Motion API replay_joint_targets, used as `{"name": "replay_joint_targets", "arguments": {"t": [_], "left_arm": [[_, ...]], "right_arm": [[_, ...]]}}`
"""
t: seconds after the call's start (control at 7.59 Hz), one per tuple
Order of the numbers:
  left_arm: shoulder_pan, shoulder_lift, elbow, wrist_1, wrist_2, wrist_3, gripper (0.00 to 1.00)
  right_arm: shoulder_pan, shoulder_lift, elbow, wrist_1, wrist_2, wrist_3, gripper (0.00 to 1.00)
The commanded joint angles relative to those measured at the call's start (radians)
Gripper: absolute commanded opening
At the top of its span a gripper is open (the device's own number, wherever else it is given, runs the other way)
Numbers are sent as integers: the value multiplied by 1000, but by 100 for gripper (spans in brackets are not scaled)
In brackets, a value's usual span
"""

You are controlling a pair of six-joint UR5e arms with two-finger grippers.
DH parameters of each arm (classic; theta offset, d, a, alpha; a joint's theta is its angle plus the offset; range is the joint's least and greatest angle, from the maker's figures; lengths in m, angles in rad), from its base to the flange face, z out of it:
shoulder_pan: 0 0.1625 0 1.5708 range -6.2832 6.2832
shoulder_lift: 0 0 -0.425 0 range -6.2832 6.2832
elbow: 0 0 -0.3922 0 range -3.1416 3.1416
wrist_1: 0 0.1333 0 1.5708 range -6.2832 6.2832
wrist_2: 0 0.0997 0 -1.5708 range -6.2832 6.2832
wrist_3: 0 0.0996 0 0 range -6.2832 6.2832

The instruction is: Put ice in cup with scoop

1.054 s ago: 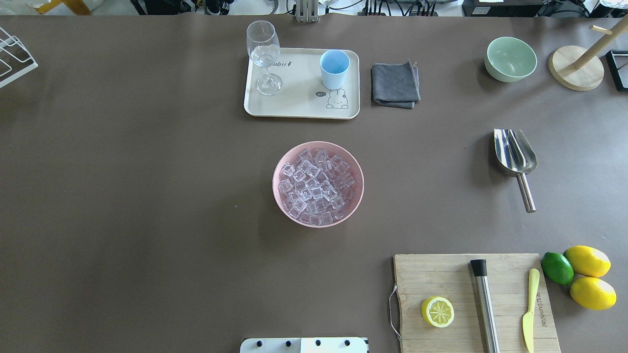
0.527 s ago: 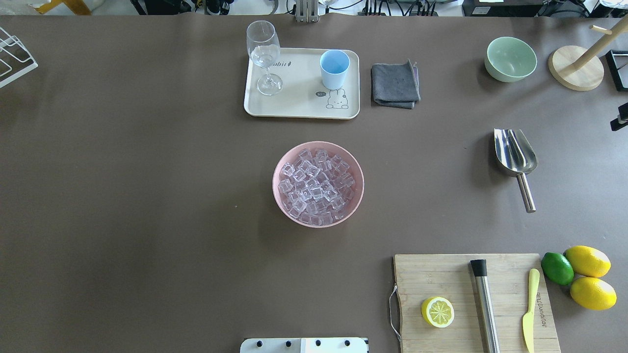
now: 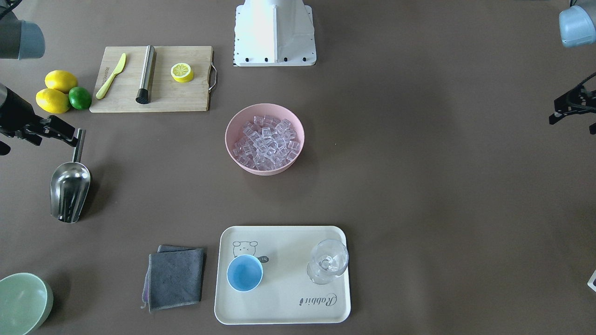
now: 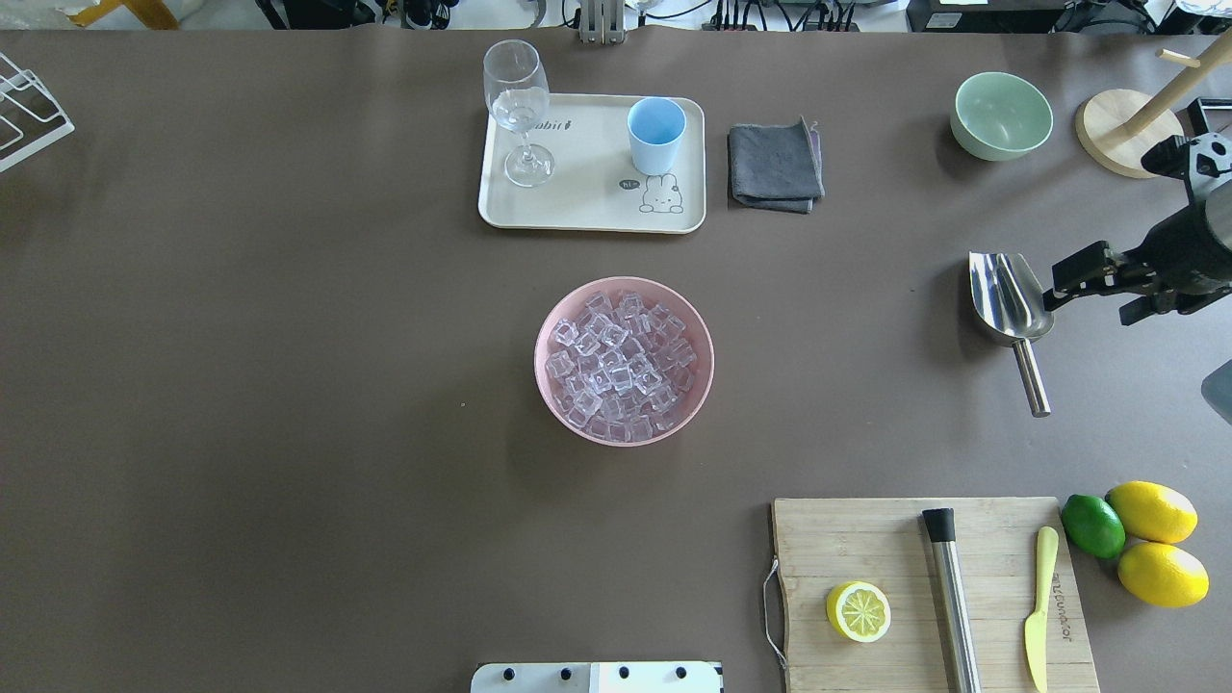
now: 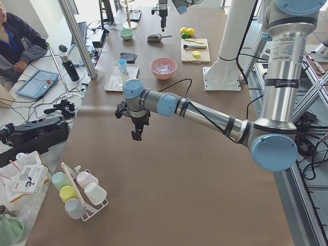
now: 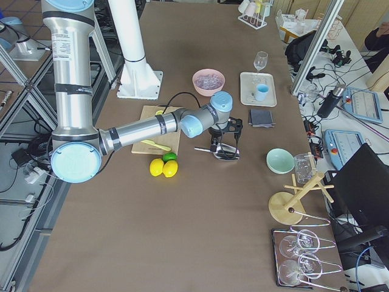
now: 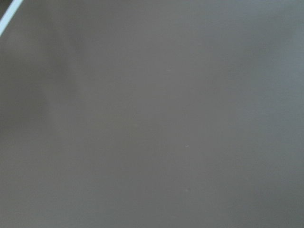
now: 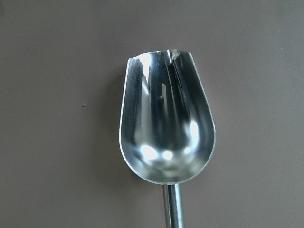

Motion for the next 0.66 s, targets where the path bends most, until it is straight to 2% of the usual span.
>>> {"name": "replay_joint_targets", "arguments": {"t": [0.0, 0.26, 0.53], "left_arm": [[190, -102, -90, -6, 6, -55, 98], [314, -183, -112, -44, 7, -55, 98], [388, -188, -103, -148, 25, -53, 98]], "right_arm": [[-134, -27, -10, 39, -130, 34, 100], [-141, -27, -50, 42, -132, 24, 100], [-141, -28, -112, 127, -130, 32, 99]]}}
